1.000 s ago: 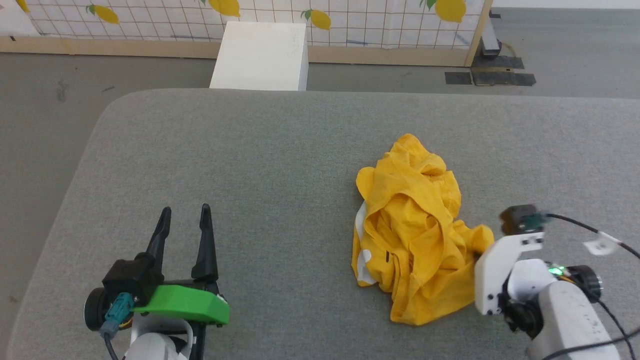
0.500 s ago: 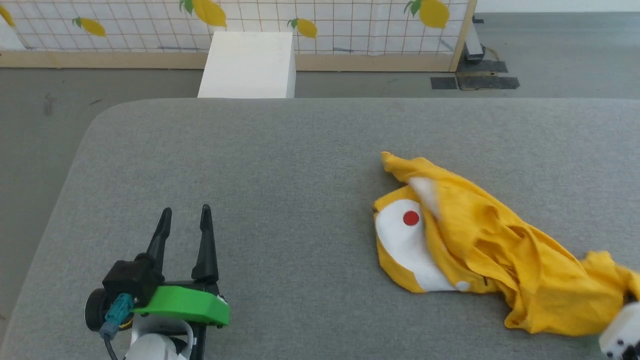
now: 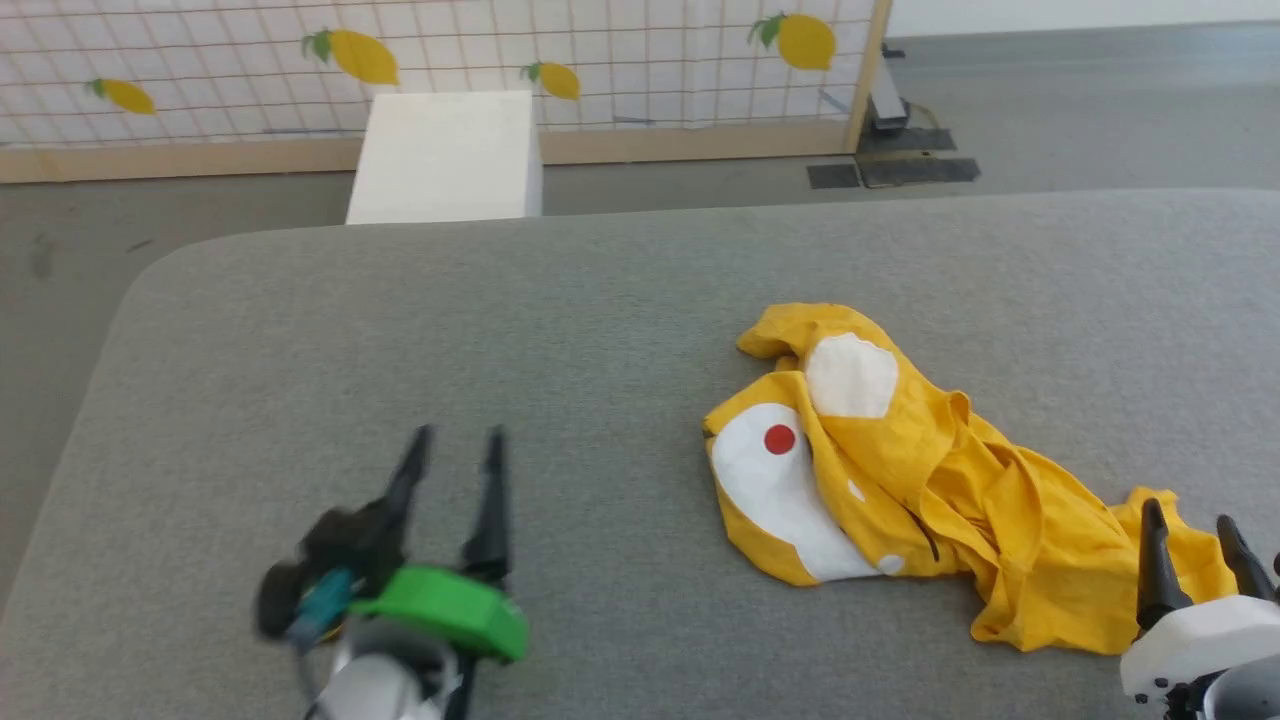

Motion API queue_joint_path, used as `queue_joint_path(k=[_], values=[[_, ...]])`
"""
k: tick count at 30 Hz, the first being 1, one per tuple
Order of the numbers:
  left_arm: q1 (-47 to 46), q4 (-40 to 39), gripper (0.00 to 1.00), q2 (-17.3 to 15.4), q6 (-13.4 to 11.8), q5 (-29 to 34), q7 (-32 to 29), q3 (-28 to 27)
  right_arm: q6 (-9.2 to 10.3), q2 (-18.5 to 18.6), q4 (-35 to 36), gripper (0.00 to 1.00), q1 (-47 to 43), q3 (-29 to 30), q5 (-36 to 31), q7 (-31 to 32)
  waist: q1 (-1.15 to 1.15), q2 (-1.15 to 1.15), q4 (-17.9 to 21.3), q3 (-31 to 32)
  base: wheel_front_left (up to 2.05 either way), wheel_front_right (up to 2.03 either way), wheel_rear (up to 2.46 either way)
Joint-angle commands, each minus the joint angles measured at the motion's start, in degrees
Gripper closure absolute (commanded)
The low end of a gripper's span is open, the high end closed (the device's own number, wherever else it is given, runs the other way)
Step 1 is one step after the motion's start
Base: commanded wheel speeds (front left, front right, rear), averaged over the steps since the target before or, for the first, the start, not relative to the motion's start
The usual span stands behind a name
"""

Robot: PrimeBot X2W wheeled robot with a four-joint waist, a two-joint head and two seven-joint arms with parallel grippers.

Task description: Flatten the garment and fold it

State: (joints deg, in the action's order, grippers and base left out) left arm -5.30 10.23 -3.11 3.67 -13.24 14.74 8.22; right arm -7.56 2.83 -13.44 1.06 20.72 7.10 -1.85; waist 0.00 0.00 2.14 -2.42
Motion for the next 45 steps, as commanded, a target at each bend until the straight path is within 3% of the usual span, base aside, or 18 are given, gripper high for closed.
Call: queue_joint_path(k=[1, 5, 12, 23, 24, 26, 29, 35, 39, 45], values=[[-3.52, 1.59, 0.0, 0.23, 0.6, -0.47, 0.24, 2.04, 0.08, 0.05, 1.07, 0.0, -0.86, -0.95, 0.8, -0.58, 0.0, 0.0, 1.47, -0.97, 0.0, 0.0, 0.0], [-11.21, 7.3, 0.0, 0.23, 1.17, -2.69, -2.42, 8.52, 0.08, 0.05, 2.93, 0.0, -1.28, -3.57, 2.1, -0.84, 0.0, 0.0, 3.27, -2.57, 0.0, 0.0, 0.0], [-25.7, 19.01, 0.0, 0.23, 0.49, -10.08, -12.21, 19.66, 0.08, 0.05, 5.89, 0.0, -0.34, -8.06, 4.41, -0.04, 0.0, 0.0, 6.98, -6.5, 0.0, 0.0, 0.0], [-36.21, 34.84, 0.0, 0.23, -0.55, -19.19, -35.58, 28.89, 0.08, 0.05, 6.89, 0.0, 1.69, -11.85, 6.66, -0.97, 0.0, 0.0, 10.2, -10.02, 0.0, 0.0, 0.0], [-36.17, 35.63, 0.45, 0.23, -0.13, -20.04, -37.81, 29.56, 0.08, 0.05, 6.79, 0.0, 1.7, -11.86, 6.78, -1.07, 0.0, 0.0, 9.96, -10.02, 0.0, 0.0, 0.0], [-35.7, 36.13, 1.0, 0.23, 0.73, -21.86, -40.68, 30.3, 0.08, 0.05, 6.58, 0.0, 1.63, -11.8, 6.82, -1.2, 0.0, 0.0, 9.3, -9.76, 0.0, 0.0, 0.0], [-34.66, 35.23, 1.0, 0.23, 1.15, -23.74, -40.35, 30.05, 0.08, 0.05, 6.46, 0.0, 1.65, -11.68, 6.73, -1.25, 0.0, 0.0, 7.73, -9.0, 0.0, 0.0, 0.0], [-27.53, 29.88, 1.0, -2.66, -0.63, -25.84, -33.01, 26.64, 0.08, 0.05, 7.12, 0.0, 1.04, -10.71, 6.33, -1.0, 0.0, 0.0, 3.37, -6.36, 0.0, 0.0, 0.0], [-19.01, 22.47, 1.0, -6.86, -3.67, -27.04, -31.21, 24.59, 0.08, 0.05, 7.79, 0.0, 0.15, -9.84, 5.95, -0.44, 0.0, 0.0, -0.04, -4.86, 0.0, 0.0, 0.0], [-3.55, 7.21, 1.0, -14.25, -11.47, -28.56, -33.68, 22.0, 0.08, 0.05, 9.25, 0.0, -0.87, -8.54, 5.61, 0.71, 0.0, 0.0, -5.1, -3.96, 0.0, 0.0, 0.0]])
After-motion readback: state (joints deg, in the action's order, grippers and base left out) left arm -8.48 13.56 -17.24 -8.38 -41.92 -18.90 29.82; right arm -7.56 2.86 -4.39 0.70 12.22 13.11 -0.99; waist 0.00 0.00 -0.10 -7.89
